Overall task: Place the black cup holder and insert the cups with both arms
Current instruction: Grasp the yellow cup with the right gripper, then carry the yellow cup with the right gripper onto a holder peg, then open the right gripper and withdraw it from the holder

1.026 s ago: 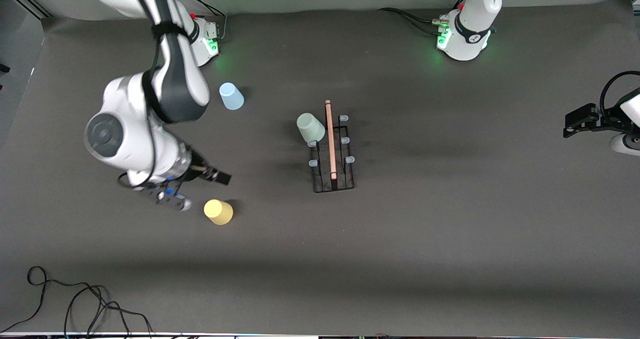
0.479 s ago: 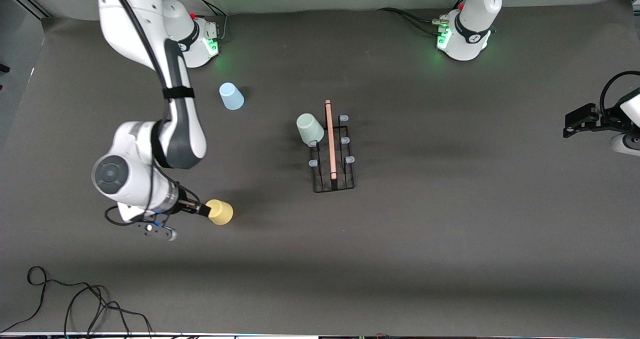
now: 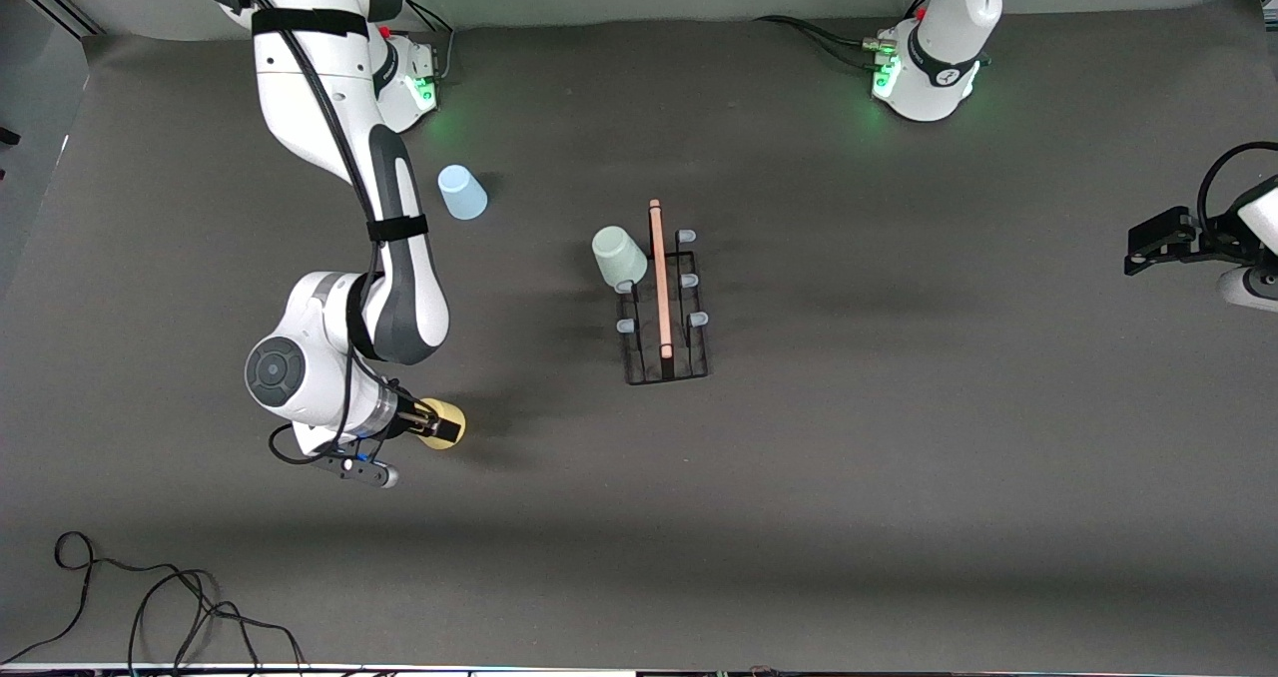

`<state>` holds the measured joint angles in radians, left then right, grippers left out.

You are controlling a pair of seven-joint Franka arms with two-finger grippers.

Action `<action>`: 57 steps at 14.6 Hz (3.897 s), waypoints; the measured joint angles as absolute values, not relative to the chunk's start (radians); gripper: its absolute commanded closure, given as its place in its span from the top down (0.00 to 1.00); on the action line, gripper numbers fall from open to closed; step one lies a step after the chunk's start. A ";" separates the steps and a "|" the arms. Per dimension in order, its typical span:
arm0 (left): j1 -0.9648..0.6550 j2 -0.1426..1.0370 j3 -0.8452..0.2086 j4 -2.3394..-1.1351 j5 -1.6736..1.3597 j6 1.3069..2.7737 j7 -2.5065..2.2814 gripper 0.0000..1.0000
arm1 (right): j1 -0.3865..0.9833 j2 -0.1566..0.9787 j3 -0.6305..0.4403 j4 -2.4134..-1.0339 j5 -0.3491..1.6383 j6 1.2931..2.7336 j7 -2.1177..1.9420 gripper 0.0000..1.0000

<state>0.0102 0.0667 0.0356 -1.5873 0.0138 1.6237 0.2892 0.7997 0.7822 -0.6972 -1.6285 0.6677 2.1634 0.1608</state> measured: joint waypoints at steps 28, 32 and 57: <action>0.011 0.069 0.036 -1.587 0.012 1.624 0.289 1.00 | 1.171 0.628 -0.714 -1.452 0.639 1.919 0.951 0.00; 0.011 0.069 0.036 -1.588 0.012 1.624 0.289 1.00 | 1.188 0.635 -0.714 -1.453 0.617 1.919 0.972 0.00; 0.012 0.069 0.037 -1.588 0.012 1.624 0.289 1.00 | 1.162 0.628 -0.753 -1.401 0.530 1.844 0.966 0.90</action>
